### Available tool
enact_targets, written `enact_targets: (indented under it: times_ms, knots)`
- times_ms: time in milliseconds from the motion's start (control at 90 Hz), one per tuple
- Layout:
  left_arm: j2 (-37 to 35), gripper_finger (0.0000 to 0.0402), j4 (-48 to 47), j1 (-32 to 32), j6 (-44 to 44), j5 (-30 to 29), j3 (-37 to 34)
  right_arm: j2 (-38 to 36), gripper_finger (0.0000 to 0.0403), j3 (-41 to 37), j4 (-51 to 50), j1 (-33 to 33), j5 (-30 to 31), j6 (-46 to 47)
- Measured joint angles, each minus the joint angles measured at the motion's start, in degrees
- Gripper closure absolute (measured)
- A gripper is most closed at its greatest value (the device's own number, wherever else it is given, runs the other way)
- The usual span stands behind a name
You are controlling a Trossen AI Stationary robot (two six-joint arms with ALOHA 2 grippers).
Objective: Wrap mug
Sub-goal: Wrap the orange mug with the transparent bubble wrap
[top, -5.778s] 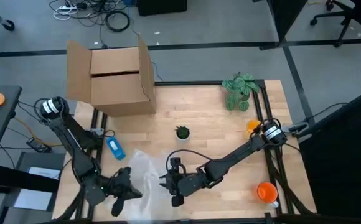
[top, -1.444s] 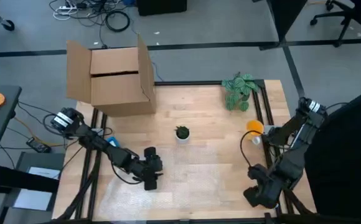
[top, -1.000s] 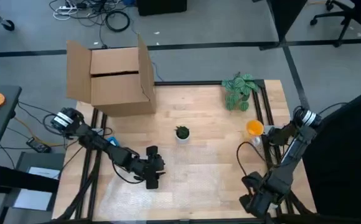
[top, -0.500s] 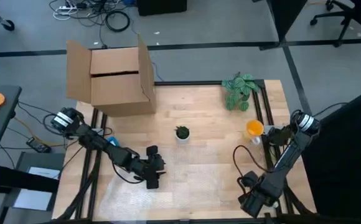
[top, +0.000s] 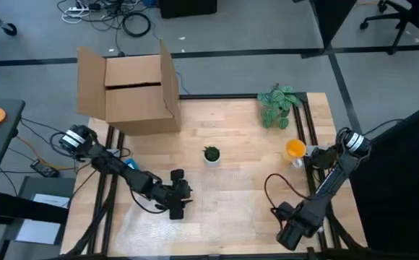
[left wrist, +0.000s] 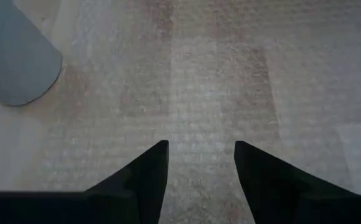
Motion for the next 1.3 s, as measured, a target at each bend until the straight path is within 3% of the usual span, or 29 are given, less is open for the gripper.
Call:
enact_targets:
  times_ms: [178,300,522,667,867,1033,1133,1200,1300]
  knots:
    - [-0.15,0.0232,-3.44,0.00,-0.21,0.53,0.00,0.00,0.0401,0.87,-0.82,-2.20,-6.19,-4.29]
    - [-1.22,0.0232,-10.60,-0.08,-2.45,1.08,0.86,0.00,0.0401,4.78,-3.14,-5.02,-5.64,-8.68]
    - [-3.11,0.0232,-20.93,-1.47,-8.25,1.26,4.44,-0.02,0.0402,12.09,0.73,-11.63,4.35,-19.78]
    - [-3.23,0.0232,-22.34,-4.13,-8.92,1.40,5.57,0.30,0.0402,12.45,10.66,-15.59,12.75,-29.75]
    - [-3.26,0.0232,-25.53,-7.99,-8.93,1.20,7.91,3.34,0.0403,12.46,26.96,-20.96,18.34,-44.36]
    - [-4.01,0.0232,-26.18,-11.33,-9.17,-0.49,8.44,9.22,0.0403,12.46,40.69,-24.70,17.22,-51.33]
    - [-4.83,0.0232,-27.55,-13.51,-11.57,-0.82,8.44,12.97,0.0403,12.42,47.88,-26.82,11.23,-52.07]
    - [-5.54,0.0232,-29.28,-14.75,-13.63,-1.15,8.44,13.92,0.0403,12.39,50.00,-28.11,7.71,-51.95]
    - [-6.56,0.0232,-30.83,-16.02,-16.74,-4.47,8.44,13.45,0.0403,12.39,50.13,-29.39,8.39,-54.56]
